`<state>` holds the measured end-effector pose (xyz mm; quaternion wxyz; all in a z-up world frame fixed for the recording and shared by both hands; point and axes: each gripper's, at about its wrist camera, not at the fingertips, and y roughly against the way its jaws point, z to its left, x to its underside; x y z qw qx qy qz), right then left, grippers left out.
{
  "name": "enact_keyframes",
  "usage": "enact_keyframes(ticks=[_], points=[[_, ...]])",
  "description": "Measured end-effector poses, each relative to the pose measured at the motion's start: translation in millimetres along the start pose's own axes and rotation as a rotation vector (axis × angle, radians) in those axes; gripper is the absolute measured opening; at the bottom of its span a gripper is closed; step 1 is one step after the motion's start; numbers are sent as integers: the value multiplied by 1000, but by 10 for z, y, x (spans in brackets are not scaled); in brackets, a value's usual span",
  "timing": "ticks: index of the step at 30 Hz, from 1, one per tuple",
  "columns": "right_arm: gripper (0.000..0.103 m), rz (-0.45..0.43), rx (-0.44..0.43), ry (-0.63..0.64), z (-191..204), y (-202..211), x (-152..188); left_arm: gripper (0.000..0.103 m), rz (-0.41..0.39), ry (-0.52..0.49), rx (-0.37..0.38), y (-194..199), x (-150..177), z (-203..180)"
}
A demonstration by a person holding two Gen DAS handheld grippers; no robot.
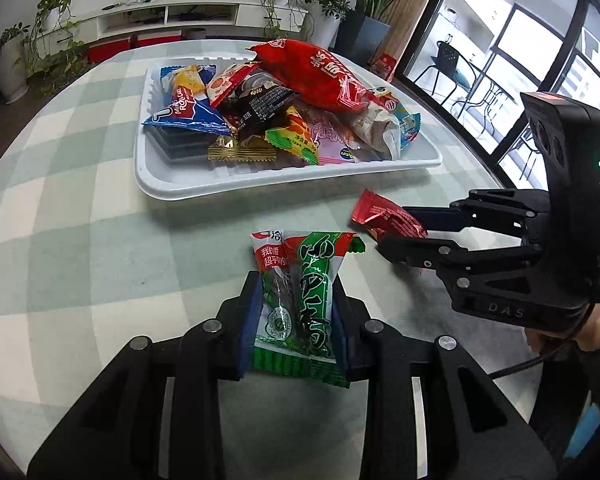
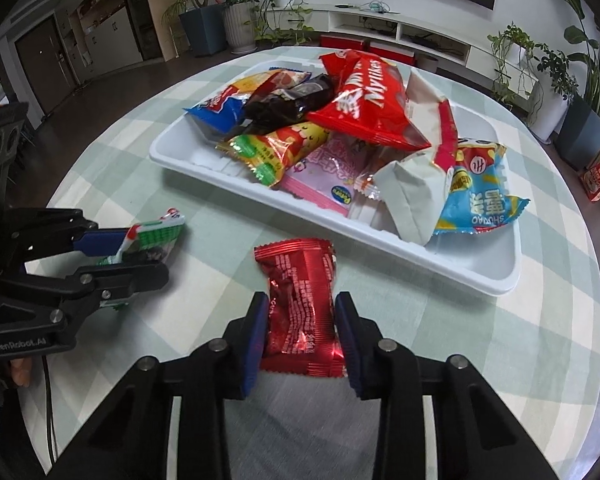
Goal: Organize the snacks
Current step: 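Grasp the red foil packet with the right tool while the left tool holds the green packet, then lift and carry both held packets over the white tray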
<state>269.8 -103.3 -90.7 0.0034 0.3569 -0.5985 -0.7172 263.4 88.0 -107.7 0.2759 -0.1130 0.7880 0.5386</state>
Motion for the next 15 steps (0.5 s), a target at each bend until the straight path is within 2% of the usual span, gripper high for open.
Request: enact_keyframes(ticks=[3, 9, 15], points=[[33, -5, -16, -37, 0, 29, 44, 29, -3, 0, -1, 1, 1, -5], [32, -51, -125, -207, -151, 243, 285, 29, -19, 11, 9, 50, -10, 4], [32, -97, -187, -343, -391, 500, 421, 29, -67, 53, 59, 201, -59, 44]])
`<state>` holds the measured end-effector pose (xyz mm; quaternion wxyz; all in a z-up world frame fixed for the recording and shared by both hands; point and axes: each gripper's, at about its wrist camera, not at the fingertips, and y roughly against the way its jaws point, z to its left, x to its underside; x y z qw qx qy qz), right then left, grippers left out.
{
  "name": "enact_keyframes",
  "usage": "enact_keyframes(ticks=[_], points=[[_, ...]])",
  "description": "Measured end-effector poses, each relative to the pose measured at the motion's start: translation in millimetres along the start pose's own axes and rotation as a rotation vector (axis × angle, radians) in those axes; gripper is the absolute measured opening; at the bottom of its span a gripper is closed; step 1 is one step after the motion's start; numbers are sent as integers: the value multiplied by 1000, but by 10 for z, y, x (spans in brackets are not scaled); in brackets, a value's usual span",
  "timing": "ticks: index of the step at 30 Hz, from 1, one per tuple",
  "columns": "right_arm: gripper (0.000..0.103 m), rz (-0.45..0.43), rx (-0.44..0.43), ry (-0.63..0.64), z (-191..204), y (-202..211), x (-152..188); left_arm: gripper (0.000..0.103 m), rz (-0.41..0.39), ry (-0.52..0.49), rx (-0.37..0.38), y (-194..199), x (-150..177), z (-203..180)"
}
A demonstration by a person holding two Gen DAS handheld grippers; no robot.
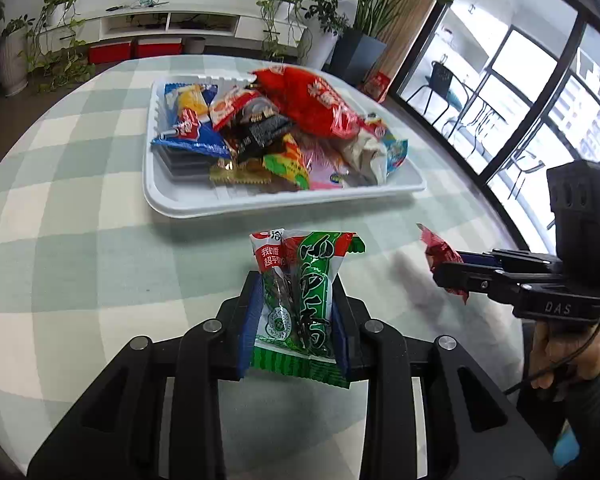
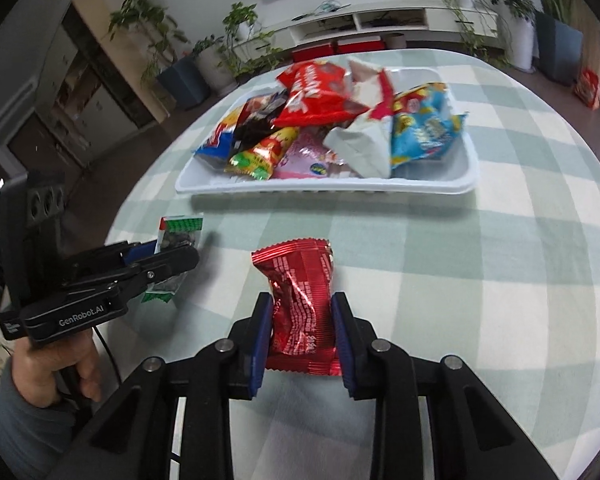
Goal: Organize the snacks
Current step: 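Lift and carry both held packets over the white tray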
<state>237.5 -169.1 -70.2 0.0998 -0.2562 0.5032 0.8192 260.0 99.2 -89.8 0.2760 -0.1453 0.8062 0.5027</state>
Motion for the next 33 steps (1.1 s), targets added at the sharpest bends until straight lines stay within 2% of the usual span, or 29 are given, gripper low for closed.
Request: enact_keyframes(ticks=[6, 10, 18, 21, 25, 28, 33], points=[[32, -67, 3, -51, -209, 285, -144, 29, -83, 70, 30, 281, -213, 155], [32, -119, 24, -56, -344, 482, -411, 29, -135, 84, 11, 477, -499, 269], [32, -225, 58, -32, -401, 693, -1210, 29, -131, -8, -73, 467, -1368, 386], [32, -223, 60, -21, -354, 565, -1519, 29, -109, -29, -95, 326, -1650, 396], [32, -191, 58, -4, -291, 276, -1688, 29, -71, -27, -103, 46, -1875, 473], [32, -148, 64, 2, -268, -22, -1741, 29, -26, -30, -107, -230, -1912, 519], [32, -87, 80, 1, -267, -422, -1716, 29, 6, -17, -105, -527, -1863, 590]])
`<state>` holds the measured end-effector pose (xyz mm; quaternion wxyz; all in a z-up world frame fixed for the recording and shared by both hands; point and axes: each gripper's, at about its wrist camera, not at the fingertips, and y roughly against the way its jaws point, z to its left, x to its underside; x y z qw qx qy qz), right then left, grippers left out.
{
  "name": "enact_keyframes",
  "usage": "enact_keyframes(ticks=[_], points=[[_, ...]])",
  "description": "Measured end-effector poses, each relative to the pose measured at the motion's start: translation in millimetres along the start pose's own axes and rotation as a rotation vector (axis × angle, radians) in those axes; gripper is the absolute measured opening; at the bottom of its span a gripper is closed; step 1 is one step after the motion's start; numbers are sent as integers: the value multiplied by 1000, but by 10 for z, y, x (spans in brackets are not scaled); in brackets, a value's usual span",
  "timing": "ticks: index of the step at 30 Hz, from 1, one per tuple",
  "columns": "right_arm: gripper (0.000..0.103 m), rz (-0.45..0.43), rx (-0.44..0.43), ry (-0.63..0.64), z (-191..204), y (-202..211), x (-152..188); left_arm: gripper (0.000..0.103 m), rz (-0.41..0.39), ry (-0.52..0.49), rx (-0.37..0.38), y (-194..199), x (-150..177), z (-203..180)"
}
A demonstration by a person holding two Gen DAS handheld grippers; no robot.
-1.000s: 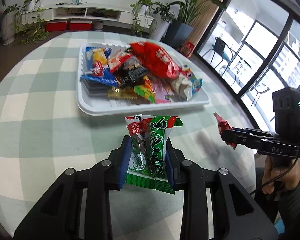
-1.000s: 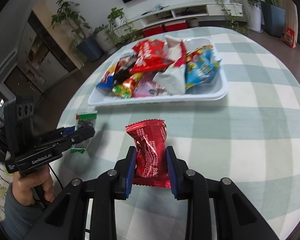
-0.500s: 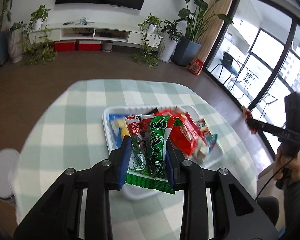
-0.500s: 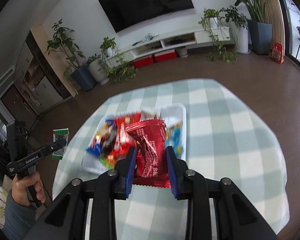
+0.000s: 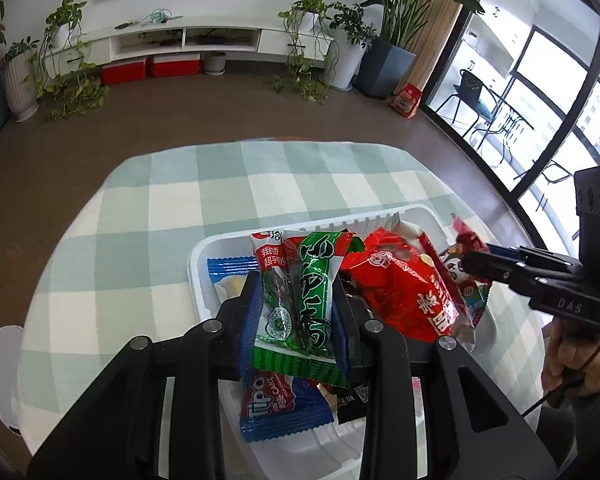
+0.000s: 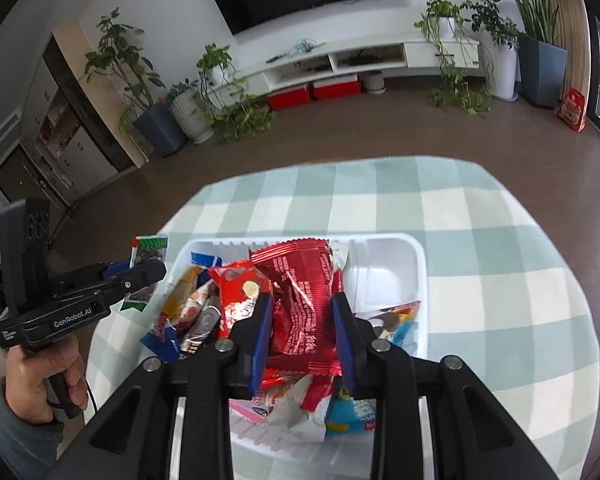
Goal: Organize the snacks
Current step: 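Lift and carry both held packets over the white tray, then lower both packets into the tray and open both tools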
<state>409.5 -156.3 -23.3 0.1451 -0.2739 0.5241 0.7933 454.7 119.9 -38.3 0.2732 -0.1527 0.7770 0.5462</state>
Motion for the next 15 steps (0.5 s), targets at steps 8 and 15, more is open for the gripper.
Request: enact_keyframes(ticks=[8, 15], points=[[32, 41, 36, 30, 53, -217, 49, 30, 35, -2, -1, -278, 65, 17], [33, 45, 63, 30, 42, -263, 74, 30, 35, 1, 6, -332, 45, 14]])
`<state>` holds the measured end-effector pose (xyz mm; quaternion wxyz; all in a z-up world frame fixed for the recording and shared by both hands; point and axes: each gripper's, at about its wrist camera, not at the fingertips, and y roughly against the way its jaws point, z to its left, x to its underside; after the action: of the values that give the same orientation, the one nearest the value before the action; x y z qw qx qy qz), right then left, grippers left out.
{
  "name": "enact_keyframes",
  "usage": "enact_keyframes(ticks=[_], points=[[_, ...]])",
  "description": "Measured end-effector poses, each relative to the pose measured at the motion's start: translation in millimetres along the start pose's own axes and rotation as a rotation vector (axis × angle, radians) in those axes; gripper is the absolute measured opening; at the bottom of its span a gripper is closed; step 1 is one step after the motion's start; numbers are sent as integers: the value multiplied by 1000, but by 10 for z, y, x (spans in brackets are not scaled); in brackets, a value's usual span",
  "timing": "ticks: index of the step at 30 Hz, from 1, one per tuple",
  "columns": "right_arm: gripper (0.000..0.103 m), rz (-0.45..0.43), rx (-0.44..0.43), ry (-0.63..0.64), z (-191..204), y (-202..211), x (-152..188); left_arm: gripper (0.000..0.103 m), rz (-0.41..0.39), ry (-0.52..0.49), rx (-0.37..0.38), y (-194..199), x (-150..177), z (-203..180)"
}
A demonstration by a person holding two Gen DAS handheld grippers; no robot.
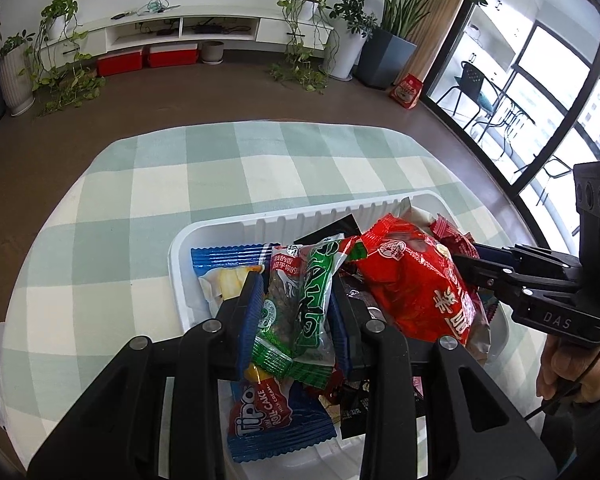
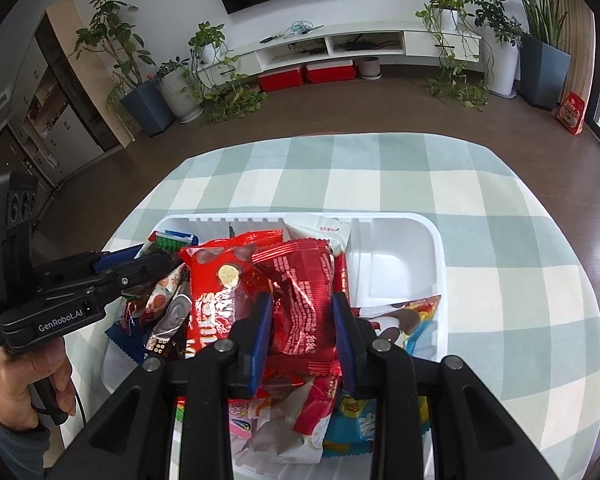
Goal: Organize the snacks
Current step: 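Lower both packets into the tray and open both tools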
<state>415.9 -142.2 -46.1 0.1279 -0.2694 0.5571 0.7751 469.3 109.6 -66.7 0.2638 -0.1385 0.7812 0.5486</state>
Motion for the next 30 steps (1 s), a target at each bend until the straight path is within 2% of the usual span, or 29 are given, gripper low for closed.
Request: enact_keyframes(ticks=[4, 6, 7, 8, 19, 21, 22, 23, 26, 30], points=[[34, 5, 2, 6, -3, -14, -5, 30, -1, 5, 0, 0, 6, 12], [35, 5, 2, 6, -2, -11, -4, 41, -4, 8, -9, 17, 19, 17], [35, 5, 2, 6, -3, -11, -2, 55, -9, 9, -12, 26, 27, 22], [35, 5, 3, 6, -3, -10, -4, 58, -10, 9, -12, 30, 32, 26], [46, -10, 6, -14, -56, 58, 20, 59, -39, -8, -10, 128, 86, -24], [50, -15, 8, -18, -58, 80, 24, 63, -46, -15, -18, 161, 96, -45], [55, -20, 12, -20, -60, 95, 26, 71, -50, -19, -22, 178, 103, -56], [62, -24, 16, -23, -60, 106, 27, 75, -54, -21, -24, 197, 110, -67], [72, -36, 20, -37, -72, 150, 34, 75, -65, -24, -28, 274, 139, -101], [76, -51, 24, -47, -82, 212, 61, 89, -99, -26, -47, 408, 196, -157]])
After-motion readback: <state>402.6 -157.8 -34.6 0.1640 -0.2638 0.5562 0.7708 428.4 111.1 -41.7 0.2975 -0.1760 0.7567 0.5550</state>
